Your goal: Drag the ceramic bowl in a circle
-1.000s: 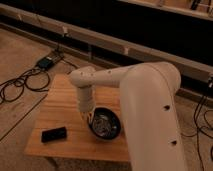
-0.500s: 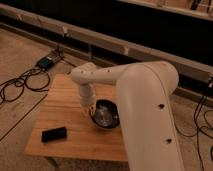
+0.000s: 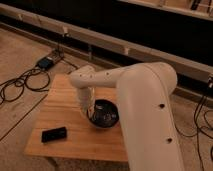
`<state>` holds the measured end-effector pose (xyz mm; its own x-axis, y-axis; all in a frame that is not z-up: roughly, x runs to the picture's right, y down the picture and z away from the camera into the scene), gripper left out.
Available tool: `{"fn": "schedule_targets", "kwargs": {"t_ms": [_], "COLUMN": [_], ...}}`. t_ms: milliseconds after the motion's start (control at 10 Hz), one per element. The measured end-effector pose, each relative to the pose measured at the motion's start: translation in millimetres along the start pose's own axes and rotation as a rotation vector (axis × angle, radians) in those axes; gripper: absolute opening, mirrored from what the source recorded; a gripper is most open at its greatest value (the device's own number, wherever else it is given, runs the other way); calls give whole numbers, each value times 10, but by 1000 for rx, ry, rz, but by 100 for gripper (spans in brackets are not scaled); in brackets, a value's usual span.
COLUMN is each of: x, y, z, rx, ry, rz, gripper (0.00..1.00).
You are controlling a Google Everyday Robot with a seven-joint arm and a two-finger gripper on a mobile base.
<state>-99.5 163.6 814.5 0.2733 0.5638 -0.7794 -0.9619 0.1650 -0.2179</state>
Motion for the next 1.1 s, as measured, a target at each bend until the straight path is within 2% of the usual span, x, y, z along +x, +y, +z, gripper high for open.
{"fn": "schedule_targets", "kwargs": {"t_ms": [200, 300, 600, 1100], "x": [27, 36, 55, 91], "y": [-84, -90, -15, 90], "z": [27, 40, 87, 109], "rx": [52, 81, 120, 121], "ry": [-4, -8, -14, -10], "rz": [-27, -48, -82, -87], "gripper": [74, 80, 80, 80]}}
